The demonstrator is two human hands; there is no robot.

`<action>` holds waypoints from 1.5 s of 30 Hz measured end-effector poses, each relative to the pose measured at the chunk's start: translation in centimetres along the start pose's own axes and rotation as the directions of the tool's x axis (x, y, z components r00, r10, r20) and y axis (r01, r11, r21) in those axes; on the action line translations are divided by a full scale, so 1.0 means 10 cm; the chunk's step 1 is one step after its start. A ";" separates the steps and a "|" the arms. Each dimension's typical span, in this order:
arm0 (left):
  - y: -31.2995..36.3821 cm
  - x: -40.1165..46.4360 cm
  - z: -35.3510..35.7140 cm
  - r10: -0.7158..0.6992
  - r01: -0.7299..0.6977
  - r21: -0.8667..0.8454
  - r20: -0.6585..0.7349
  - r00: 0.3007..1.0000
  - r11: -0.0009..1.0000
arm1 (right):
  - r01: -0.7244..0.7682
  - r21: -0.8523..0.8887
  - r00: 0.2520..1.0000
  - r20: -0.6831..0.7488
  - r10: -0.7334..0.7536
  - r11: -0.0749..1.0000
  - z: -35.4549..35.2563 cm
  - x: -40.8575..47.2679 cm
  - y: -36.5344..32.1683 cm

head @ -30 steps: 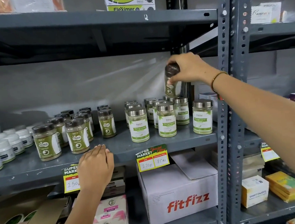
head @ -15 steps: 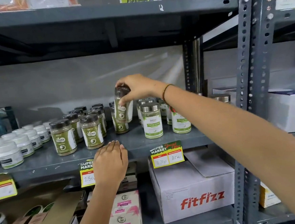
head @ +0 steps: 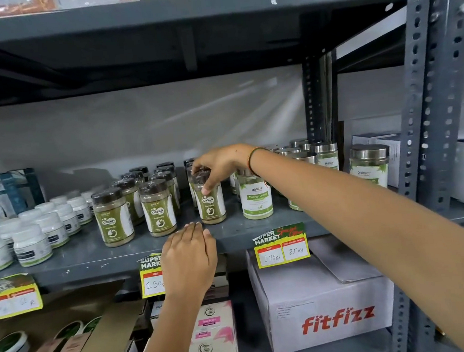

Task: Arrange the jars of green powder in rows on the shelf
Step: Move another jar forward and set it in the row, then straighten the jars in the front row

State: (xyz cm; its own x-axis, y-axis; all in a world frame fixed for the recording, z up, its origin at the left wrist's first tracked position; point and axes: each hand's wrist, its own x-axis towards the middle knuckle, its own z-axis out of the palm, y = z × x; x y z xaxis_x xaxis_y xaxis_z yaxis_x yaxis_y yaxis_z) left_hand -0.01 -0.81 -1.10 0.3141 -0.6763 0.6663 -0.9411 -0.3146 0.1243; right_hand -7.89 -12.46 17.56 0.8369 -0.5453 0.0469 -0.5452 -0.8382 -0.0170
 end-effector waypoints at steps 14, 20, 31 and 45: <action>-0.01 0.00 -0.03 0.011 -0.011 0.005 0.023 1.000 1.000 | -0.008 0.024 0.996 -0.090 0.010 1.000 -0.17 -0.35 -0.07; 0.02 -0.02 -0.10 0.004 -0.004 -0.003 0.037 0.999 1.000 | -0.028 0.022 0.910 -0.413 0.034 0.999 -0.30 -0.83 0.20; 0.00 -0.03 -0.08 0.004 -0.004 -0.026 0.032 0.999 1.000 | -0.561 -0.149 0.793 -0.379 0.477 0.815 -0.17 -1.77 1.25; -0.03 -0.01 0.01 0.007 -0.007 -0.023 -0.013 1.000 1.000 | -0.676 -0.335 0.732 -0.200 0.652 0.656 -0.11 -1.80 1.59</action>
State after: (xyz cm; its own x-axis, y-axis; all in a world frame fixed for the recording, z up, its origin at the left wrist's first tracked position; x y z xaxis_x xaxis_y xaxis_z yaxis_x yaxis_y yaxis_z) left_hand 0.23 -0.73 -1.28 0.3063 -0.6698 0.6764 -0.9458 -0.2945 0.1366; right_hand -31.65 -16.00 17.49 0.2476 -0.9429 0.2227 -0.9397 -0.1778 0.2920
